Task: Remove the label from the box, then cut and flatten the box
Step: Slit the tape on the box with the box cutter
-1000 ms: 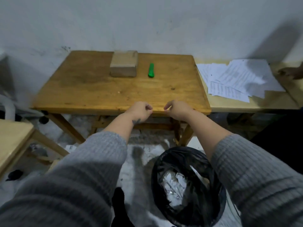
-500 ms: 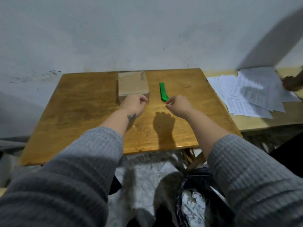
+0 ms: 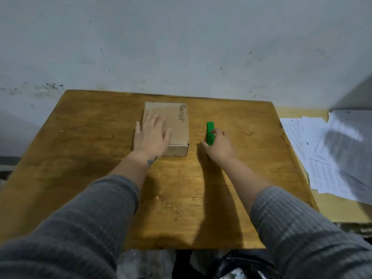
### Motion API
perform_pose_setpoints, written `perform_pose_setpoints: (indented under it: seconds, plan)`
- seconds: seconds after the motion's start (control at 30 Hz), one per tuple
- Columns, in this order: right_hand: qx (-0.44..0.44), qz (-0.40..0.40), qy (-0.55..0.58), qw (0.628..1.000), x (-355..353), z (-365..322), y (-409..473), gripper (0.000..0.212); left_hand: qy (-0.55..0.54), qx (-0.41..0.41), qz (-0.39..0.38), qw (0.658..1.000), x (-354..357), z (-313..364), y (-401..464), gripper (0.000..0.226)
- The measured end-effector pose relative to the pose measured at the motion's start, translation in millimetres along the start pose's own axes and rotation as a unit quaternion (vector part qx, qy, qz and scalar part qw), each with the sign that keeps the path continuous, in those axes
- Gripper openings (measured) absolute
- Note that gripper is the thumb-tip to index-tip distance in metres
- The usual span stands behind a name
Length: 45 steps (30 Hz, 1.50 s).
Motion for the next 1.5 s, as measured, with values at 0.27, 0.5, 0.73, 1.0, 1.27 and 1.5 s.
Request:
perform_pose_setpoints:
  seconds: [0.27, 0.5, 0.73, 1.0, 1.27, 1.5]
  plan:
    - [0.015, -0.046, 0.056, 0.997, -0.4, -13.7, 46.8, 0.046, -0.021, 0.057, 0.11, 0.992, -1.8, -1.4, -9.6, 0.052]
    - [0.02, -0.215, 0.306, 0.927, -13.5, -45.6, 51.8, 0.045, -0.038, 0.017, 0.065, 0.997, -4.4, -8.9, 10.7, 0.064]
    - [-0.08, -0.339, 0.432, 0.832, -38.1, -91.0, 38.5, 0.065, -0.011, -0.04, -0.002, 0.999, 4.7, -21.8, 22.4, 0.072]
    - [-0.104, -0.236, 0.374, 0.891, -38.3, -100.6, 42.3, 0.039, 0.001, -0.055, -0.005, 0.998, 3.8, -22.5, 20.1, 0.076]
    - [-0.224, -0.045, 0.132, 0.965, -66.1, -121.5, 45.1, 0.031, -0.006, -0.059, -0.007, 0.998, 4.6, -24.4, 19.0, 0.077]
    - [-0.341, -0.014, -0.017, 0.94, -67.8, -162.5, 40.9, 0.032, -0.014, -0.059, -0.005, 0.998, 5.4, -26.0, 20.4, 0.078]
Point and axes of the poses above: each hand's wrist, its own y-axis towards the middle knuckle, its own x-axis out of the palm, z = x × y, the point moved 10 cm from there along y, towards the middle knuckle, and after that the axes turned 11 degrees about -y, right-handed, at the moved point
